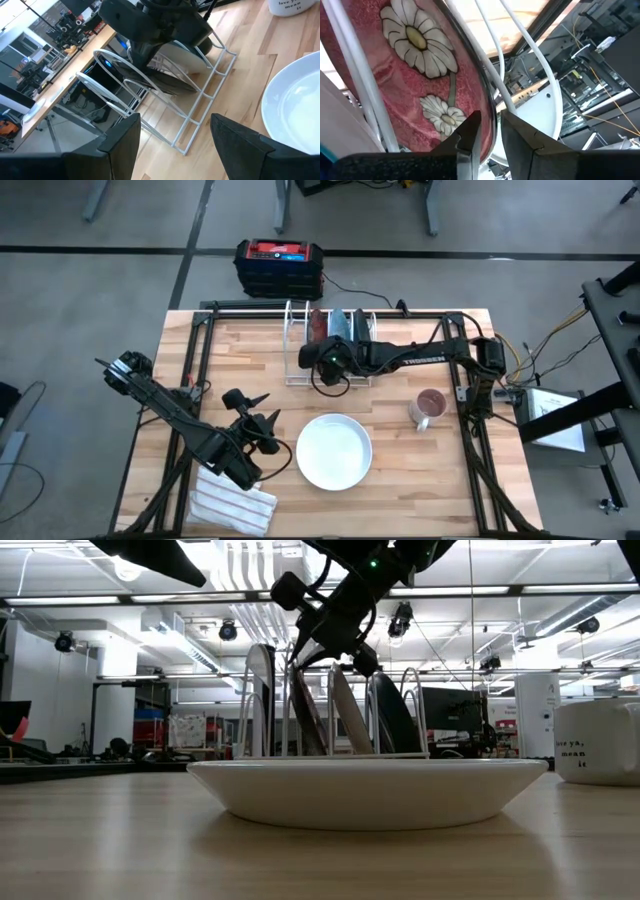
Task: Sort dishes
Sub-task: Put the white plate in the dish rack
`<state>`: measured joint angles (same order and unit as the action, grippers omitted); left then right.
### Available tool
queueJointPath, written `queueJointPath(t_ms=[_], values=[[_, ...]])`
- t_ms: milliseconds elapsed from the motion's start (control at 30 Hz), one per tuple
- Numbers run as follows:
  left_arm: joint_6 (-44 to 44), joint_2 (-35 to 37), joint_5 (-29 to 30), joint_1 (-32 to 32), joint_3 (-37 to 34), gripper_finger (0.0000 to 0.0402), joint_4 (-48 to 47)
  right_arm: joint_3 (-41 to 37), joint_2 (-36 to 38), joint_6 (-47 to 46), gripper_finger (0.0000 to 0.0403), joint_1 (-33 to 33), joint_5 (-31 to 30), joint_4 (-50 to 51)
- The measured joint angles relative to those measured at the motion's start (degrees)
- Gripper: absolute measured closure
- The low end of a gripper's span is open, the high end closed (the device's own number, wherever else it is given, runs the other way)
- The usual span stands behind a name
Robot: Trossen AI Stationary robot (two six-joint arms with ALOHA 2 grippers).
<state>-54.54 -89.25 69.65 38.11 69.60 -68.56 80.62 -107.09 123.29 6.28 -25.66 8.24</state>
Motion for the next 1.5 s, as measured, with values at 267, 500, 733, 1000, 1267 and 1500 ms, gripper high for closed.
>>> queueJointPath(t_ms=[267, 500, 733, 1000, 1267, 1500], values=[[0.0, 0.0, 0.0, 0.0, 0.0, 0.0171, 0.0, 0.0, 0.9, -0.3, 0.0351, 0.0, -2.4, -0.3], [0.0, 0.0, 0.0, 0.0, 0.0, 0.0171, 0.0, 0.0, 3.4, -4.0, 0.0359, -0.2, -3.6, 0.1], [0.0, 0.0, 0.0, 0.0, 0.0, 0.0171, -0.1, 0.2, 8.6, -11.3, 0.0361, -0.4, -4.2, 5.2], [0.0, 0.0, 0.4, -0.1, 0.0, 0.0171, 0.1, -0.1, 16.5, -48.2, 0.0375, -1.5, -6.8, 12.9], [6.0, 0.0, 0.2, -1.0, 0.5, 0.0171, 6.0, 0.5, 25.5, -89.1, 0.0384, -2.1, -9.0, 15.0], [29.0, 0.0, -4.5, -1.8, 3.0, 0.0171, 25.1, -2.1, 33.8, -122.4, 0.0385, -2.2, -0.8, 34.8]])
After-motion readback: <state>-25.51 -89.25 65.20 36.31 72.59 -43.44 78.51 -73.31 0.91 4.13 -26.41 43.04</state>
